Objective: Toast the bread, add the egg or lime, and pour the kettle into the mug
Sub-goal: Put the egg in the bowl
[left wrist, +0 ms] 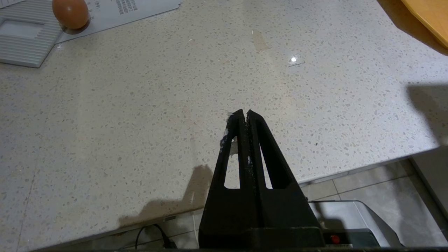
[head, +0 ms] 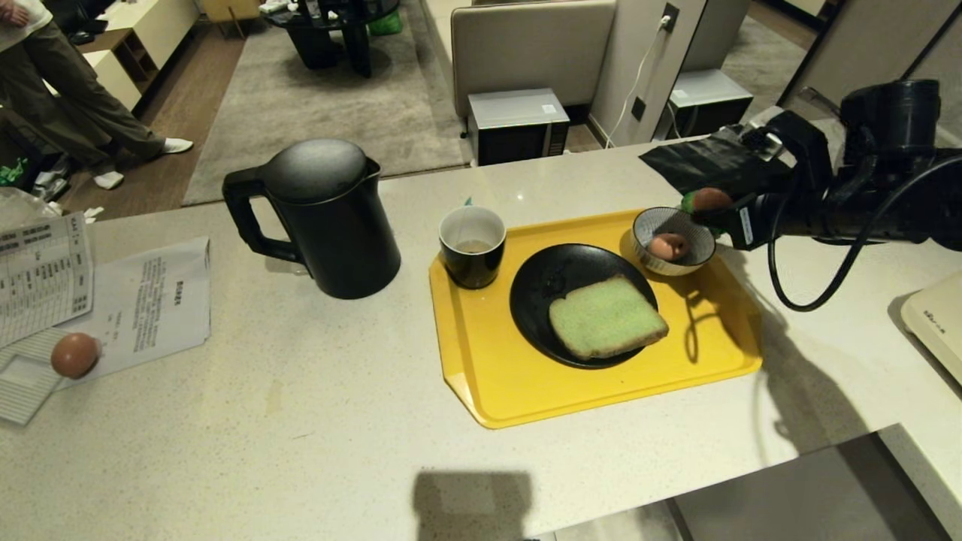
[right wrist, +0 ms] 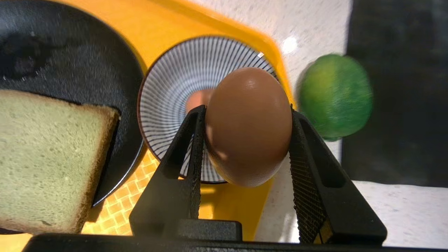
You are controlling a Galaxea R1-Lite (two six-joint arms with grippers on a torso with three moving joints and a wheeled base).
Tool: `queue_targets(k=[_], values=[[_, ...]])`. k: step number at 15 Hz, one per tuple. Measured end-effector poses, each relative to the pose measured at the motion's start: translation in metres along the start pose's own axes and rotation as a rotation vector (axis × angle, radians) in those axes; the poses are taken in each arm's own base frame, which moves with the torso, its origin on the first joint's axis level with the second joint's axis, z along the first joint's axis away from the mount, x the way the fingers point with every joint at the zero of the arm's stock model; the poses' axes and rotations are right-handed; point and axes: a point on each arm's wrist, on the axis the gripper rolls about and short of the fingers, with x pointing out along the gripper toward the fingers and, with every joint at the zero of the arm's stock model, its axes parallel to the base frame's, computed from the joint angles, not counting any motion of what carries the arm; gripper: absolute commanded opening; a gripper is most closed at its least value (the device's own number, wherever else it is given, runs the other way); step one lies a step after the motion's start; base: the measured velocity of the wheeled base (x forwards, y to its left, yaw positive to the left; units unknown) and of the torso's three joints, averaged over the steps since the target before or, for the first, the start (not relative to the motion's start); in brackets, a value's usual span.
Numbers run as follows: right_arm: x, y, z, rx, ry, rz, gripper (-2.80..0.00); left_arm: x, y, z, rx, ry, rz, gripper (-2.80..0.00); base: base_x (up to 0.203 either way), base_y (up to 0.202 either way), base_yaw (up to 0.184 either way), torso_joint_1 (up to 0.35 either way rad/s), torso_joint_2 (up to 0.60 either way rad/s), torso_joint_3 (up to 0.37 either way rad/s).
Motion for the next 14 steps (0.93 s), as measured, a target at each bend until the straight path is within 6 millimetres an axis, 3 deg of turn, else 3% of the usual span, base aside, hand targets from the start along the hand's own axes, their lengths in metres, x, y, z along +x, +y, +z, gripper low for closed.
queue_targets(k=[5, 14], values=[[0.014, 0.008, -0.014, 0.011, 0.048, 0.039, -2.80, 0.000, 0.000, 0.000, 0.000, 0.000, -0.001, -2.80, 0.000, 0.000, 0.000, 0.000, 0.00, 0.000], [0.031, 0.018, -0.017, -0.024, 0.072, 0.044, -2.80, 0.000, 0.000, 0.000, 0.000, 0.000, -0.001, -2.80, 0.000, 0.000, 0.000, 0.000, 0.00, 0.000]])
